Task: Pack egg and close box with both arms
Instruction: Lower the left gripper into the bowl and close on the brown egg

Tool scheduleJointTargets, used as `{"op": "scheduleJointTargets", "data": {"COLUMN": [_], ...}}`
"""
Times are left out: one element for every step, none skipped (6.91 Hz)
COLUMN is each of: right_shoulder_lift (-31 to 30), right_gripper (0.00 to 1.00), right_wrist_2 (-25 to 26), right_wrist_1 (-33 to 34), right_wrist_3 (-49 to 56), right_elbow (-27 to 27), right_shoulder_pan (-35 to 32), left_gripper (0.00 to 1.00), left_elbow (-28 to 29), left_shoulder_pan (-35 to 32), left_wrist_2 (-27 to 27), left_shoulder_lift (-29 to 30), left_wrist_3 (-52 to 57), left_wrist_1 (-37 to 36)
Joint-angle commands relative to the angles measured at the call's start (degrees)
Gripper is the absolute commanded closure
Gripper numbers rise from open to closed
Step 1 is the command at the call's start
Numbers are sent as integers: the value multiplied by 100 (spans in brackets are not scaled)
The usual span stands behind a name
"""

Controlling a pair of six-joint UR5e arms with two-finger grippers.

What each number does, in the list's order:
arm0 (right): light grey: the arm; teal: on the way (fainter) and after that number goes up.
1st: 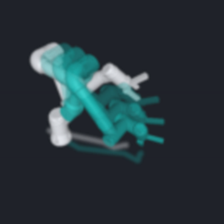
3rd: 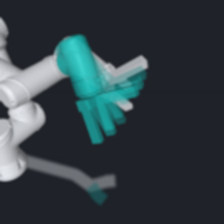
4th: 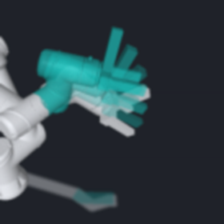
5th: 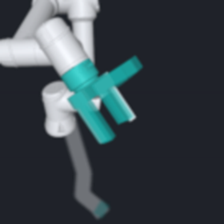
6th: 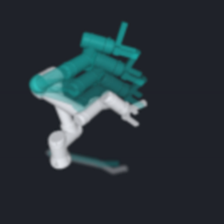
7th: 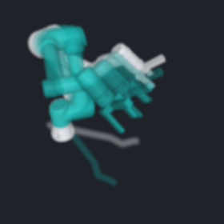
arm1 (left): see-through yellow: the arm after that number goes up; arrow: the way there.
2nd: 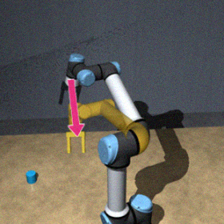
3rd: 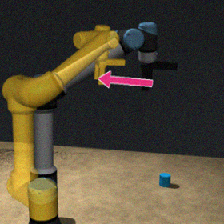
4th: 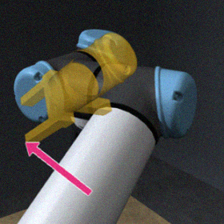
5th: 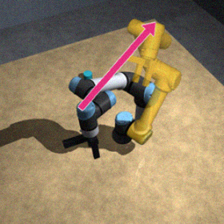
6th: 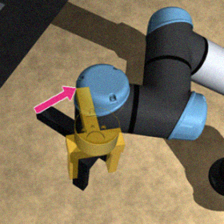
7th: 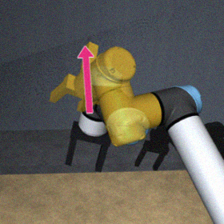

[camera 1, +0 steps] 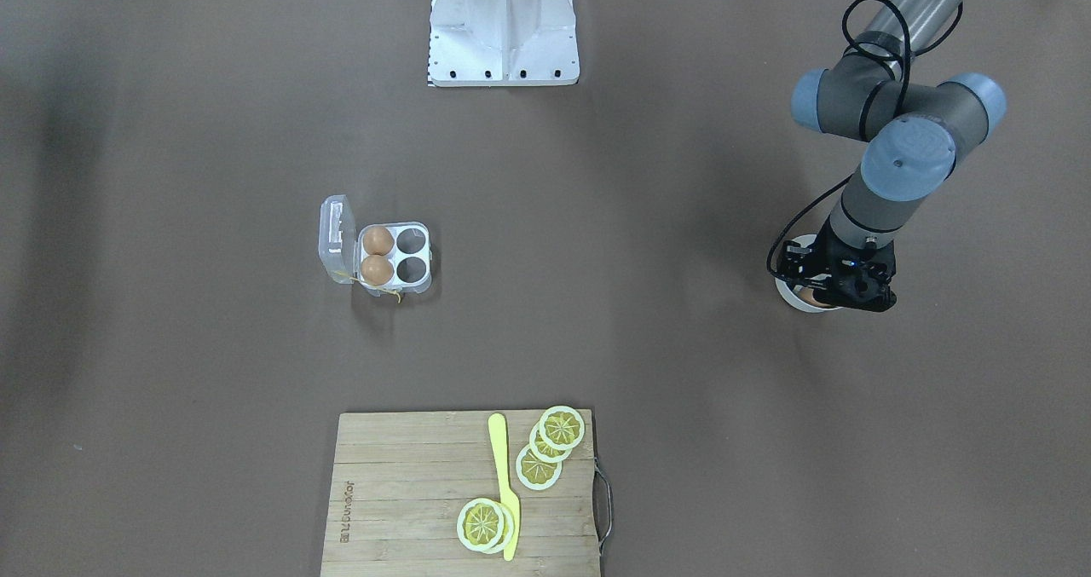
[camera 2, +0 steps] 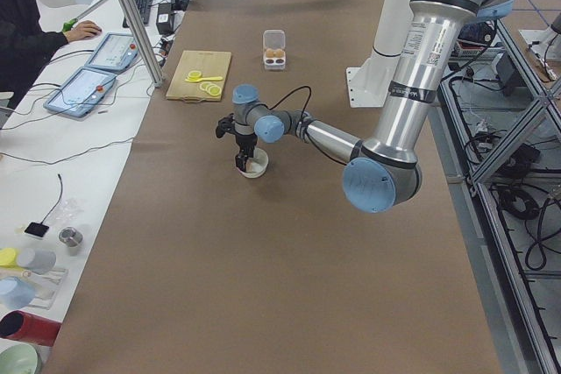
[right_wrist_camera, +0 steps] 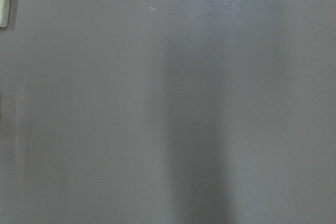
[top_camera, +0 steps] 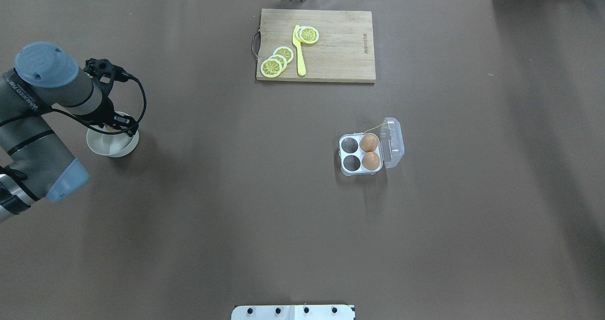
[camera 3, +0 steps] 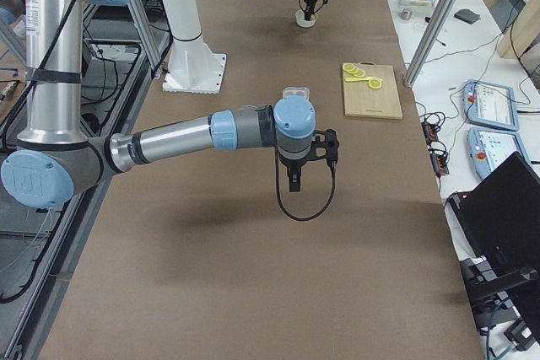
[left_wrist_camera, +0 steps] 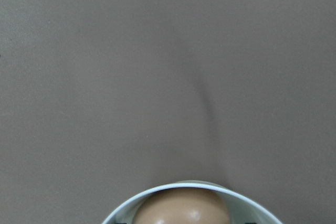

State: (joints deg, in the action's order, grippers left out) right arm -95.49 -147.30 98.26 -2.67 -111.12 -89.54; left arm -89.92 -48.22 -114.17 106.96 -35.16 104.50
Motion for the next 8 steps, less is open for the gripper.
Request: {"op": "scheduleJointTargets", "data": {"right_shoulder_lift": [-5,-5,4,4,4,4,-5,-5], "right_gripper": [0,0,0,0,0,0,0,0], "right_wrist_2": [0,0,9,9,0,0,0,0], "right_wrist_1": [0,0,0,0,0,9,9,0], "right_wrist_3": [3,3,12,12,12,12,12,12], "right_elbow": [11,2,28,20,11,-6,-15,11], "right_shoulder_pan": [-2,-2,-2,-2,-2,-19,-19,-19], "left_gripper": [23,23,23,23,23,23,23,23], "left_elbow": [0,0,-17,-26,-9,0,9,44], "left_shoulder_pan": [-3,-3,-3,-3,5,5,5,23], "left_wrist_2": [0,0,-9,-9,-9,-9,0,0], "left_shoulder_lift": [0,9,18,18,18,18,18,18], "left_wrist_3": [0,0,-26,-43,-35,-35,-35,-43], "left_wrist_1": [0,0,9,9,9,18,18,18]}}
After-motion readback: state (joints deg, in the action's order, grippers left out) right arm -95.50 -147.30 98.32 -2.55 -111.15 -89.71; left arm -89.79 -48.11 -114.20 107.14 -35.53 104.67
